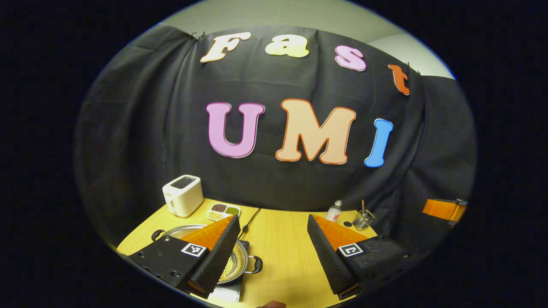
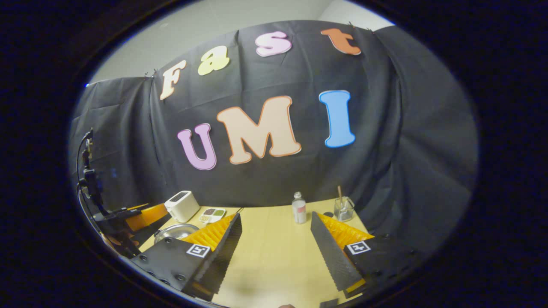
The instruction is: First push the handle of the pot to place it horizontally, then grasp the pot with both hands and set it on the induction cooktop.
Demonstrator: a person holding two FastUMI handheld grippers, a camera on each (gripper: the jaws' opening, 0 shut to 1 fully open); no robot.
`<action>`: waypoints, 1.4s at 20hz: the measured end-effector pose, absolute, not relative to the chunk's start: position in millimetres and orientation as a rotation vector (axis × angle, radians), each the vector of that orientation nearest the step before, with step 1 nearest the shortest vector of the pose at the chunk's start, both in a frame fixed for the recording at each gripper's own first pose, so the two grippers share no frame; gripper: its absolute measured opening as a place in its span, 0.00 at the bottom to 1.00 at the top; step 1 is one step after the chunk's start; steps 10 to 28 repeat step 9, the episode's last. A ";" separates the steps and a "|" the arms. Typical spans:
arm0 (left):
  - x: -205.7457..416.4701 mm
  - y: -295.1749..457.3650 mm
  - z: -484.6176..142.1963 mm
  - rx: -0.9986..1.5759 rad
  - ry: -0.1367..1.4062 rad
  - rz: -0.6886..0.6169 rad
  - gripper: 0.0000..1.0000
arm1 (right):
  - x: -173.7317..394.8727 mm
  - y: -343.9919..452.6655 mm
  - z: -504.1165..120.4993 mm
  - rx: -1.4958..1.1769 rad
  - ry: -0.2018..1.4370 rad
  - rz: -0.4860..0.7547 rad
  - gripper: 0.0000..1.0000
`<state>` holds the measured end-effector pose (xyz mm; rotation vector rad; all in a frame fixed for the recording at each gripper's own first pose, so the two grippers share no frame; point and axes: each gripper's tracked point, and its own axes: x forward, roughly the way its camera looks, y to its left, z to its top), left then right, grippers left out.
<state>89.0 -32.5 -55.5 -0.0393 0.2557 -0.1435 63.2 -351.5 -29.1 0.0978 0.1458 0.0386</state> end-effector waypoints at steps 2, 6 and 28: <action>79.5 -44.8 -31.9 0.002 0.196 -0.133 0.96 | 48.3 -369.6 -5.9 0.066 0.095 0.032 0.99; 56.7 -69.4 -7.0 0.041 0.113 -0.127 0.96 | 12.0 -396.4 29.1 0.061 0.035 0.033 0.99; 41.6 -79.1 0.7 0.040 0.091 -0.109 0.93 | -6.6 -417.5 40.7 0.051 0.008 0.023 0.92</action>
